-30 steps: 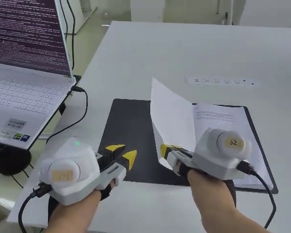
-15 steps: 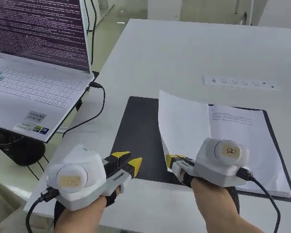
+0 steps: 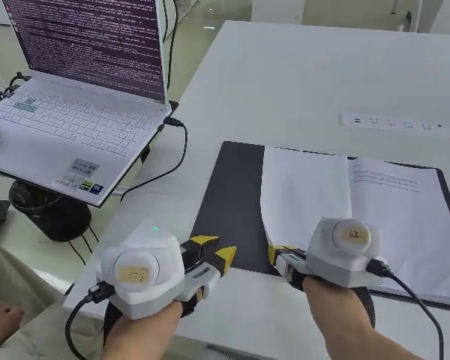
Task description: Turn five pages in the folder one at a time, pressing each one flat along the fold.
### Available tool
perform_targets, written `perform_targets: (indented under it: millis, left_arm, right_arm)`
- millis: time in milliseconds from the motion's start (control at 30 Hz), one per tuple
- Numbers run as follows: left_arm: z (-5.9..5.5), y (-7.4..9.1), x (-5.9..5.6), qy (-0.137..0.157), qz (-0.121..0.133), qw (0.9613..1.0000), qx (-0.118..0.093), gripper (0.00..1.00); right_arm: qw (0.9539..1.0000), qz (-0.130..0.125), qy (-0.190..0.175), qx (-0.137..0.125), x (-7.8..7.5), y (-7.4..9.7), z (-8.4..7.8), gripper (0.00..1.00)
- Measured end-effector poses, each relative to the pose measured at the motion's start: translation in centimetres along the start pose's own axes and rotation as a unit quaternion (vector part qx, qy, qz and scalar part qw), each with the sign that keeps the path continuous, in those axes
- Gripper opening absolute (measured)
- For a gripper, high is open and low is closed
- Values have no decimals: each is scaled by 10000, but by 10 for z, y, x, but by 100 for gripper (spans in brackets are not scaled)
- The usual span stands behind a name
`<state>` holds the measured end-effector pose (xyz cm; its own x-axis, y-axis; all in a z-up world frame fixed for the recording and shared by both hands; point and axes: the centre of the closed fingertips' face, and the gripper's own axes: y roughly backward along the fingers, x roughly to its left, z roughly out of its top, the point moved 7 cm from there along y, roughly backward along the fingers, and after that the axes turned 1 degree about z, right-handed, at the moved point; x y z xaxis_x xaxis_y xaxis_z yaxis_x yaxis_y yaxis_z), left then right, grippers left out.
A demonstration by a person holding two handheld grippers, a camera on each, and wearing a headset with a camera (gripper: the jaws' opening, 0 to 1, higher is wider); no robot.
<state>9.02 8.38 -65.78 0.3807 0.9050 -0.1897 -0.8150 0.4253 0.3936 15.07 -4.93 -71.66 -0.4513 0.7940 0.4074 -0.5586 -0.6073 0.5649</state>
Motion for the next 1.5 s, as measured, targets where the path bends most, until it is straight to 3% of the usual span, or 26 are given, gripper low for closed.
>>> perform_targets:
  millis: [267, 500, 900, 1133, 1500]
  left_arm:
    - [-2, -1, -3, -47, -43, 10000, 59, 15]
    - [0, -6, -6, -89, -84, 9999, 93, 15]
    - [1, -25, -11, -220, -220, 9993, 219, 14]
    - [-5, -43, -13, -409, -374, 9979, 332, 13]
    - [-29, -86, -15, -574, -539, 9942, 726, 12]
  right_arm:
    - [9999, 92, -62, 112, 0, -9, -3, 0]
    - [9998, 158, -91, 60, 3, -9, -4, 6]
    - [9988, 214, -396, -205, -8, 13, 5, 9]
    - [9972, 89, -575, -461, -29, 35, 14, 8]
    - [9933, -267, -839, -747, -72, 65, 21, 7]
